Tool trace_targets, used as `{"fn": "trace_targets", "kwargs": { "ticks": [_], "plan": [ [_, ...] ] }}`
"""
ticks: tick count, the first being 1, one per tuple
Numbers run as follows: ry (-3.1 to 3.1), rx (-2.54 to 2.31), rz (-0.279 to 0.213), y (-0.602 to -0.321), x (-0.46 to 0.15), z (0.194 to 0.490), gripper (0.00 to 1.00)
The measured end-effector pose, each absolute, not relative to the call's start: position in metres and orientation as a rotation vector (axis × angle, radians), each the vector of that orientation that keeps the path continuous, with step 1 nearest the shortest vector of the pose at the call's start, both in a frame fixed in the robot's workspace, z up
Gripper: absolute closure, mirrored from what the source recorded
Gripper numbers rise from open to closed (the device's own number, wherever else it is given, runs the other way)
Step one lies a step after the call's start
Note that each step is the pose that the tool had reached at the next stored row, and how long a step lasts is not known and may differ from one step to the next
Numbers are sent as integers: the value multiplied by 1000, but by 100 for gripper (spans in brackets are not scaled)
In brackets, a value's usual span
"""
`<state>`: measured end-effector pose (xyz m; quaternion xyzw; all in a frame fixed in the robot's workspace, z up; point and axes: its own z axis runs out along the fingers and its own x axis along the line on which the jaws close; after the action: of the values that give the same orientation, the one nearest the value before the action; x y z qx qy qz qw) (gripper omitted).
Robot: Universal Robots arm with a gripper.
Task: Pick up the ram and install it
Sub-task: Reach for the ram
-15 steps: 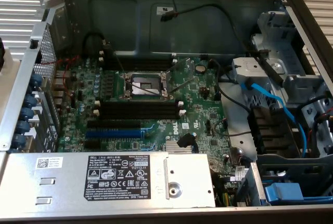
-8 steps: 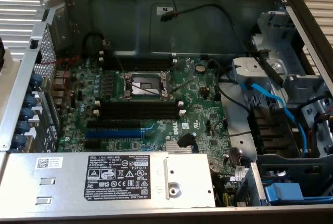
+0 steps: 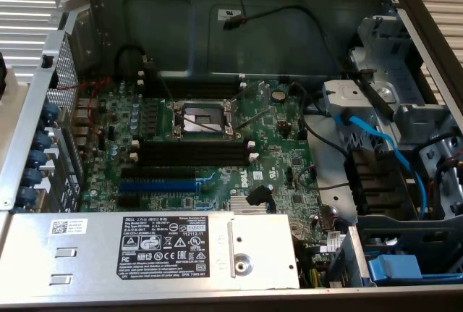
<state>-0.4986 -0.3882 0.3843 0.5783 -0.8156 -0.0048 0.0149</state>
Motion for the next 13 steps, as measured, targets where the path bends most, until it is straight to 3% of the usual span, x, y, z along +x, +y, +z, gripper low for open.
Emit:
{"fn": "trace_targets", "kwargs": {
  "ticks": [9, 13],
  "plan": [
    [-2408, 1908, 66, -388, -499, 384, 89],
    [-2385, 1936, 75, -391, -500, 384, 89]
  ]
}}
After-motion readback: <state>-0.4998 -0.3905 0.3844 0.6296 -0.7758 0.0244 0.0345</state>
